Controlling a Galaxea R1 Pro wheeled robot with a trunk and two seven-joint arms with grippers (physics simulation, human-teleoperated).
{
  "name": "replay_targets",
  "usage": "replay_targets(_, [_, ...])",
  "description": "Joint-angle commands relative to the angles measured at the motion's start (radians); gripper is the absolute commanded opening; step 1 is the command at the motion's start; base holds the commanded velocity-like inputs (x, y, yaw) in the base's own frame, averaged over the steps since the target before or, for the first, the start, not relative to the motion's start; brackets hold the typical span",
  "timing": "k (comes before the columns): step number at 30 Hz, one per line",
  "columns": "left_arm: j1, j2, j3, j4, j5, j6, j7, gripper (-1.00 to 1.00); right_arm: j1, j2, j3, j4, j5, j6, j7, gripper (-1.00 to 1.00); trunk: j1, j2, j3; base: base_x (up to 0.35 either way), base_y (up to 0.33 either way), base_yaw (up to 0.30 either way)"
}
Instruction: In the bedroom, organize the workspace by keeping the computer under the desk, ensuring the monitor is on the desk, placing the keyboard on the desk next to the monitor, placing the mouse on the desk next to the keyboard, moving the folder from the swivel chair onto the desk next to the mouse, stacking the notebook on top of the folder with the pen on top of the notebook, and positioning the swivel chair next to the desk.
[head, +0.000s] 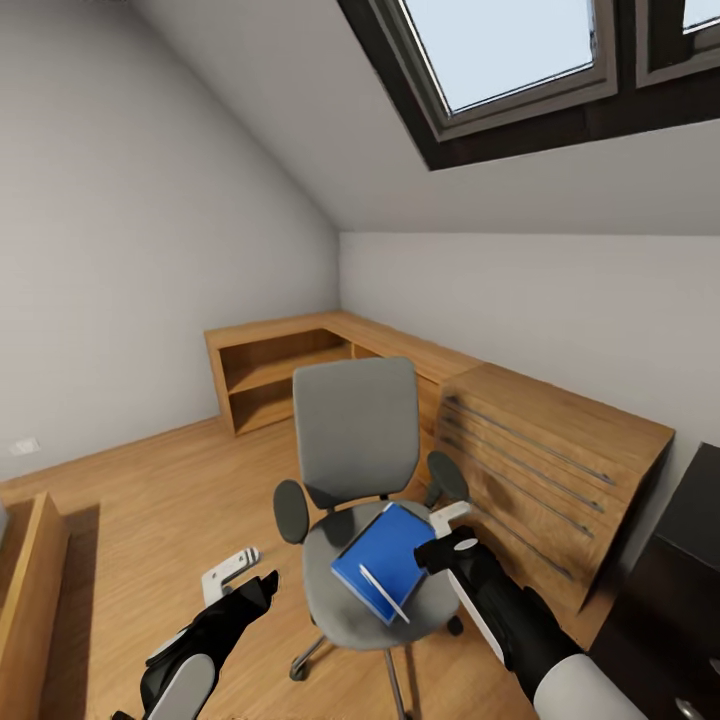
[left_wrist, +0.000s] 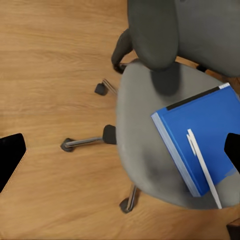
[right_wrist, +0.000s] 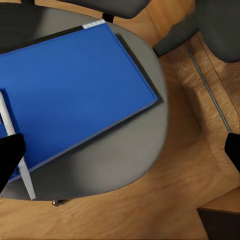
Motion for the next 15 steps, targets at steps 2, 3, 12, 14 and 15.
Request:
replay_targets(2, [-0.001, 0.001, -0.002, -0.001, 0.005, 0.002, 0.008, 1.0, -0.001, -0.001, 0.005, 0.002, 0.0, 0.004, -0.005, 1.0, 0.0, -0.001, -0.002, 0.0, 0.0, 0.267])
replay_targets(3, [-0.001, 0.001, -0.002, -0.001, 0.005, 0.002, 0.008, 1.0, -0.001, -0.001, 0.005, 0.003, 0.0, 0.004, -0.005, 1.0, 0.0, -0.001, -0.003, 0.0, 0.0, 0.267])
replay_targets(12, [-0.001, 0.001, -0.002, -0.001, 0.005, 0.002, 0.008, 1.0, -0.001, 0.0, 0.005, 0.007, 0.0, 0.002, -0.005, 1.0, 0.0, -0.001, -0.008, 0.0, 0.0, 0.265])
replay_targets(14, [-0.001, 0.001, -0.002, -0.001, 0.005, 0.002, 0.008, 1.0, -0.001, 0.0, 0.005, 0.007, 0.0, 0.001, -0.005, 1.0, 0.0, -0.001, -0.01, 0.0, 0.0, 0.264])
replay_targets(15, [-0.001, 0.001, -0.002, -0.001, 0.005, 0.002, 0.008, 1.0, -0.001, 0.0, 0.005, 0.007, 0.0, 0.001, -0.005, 1.0, 0.0, -0.001, -0.01, 0.0, 0.0, 0.264])
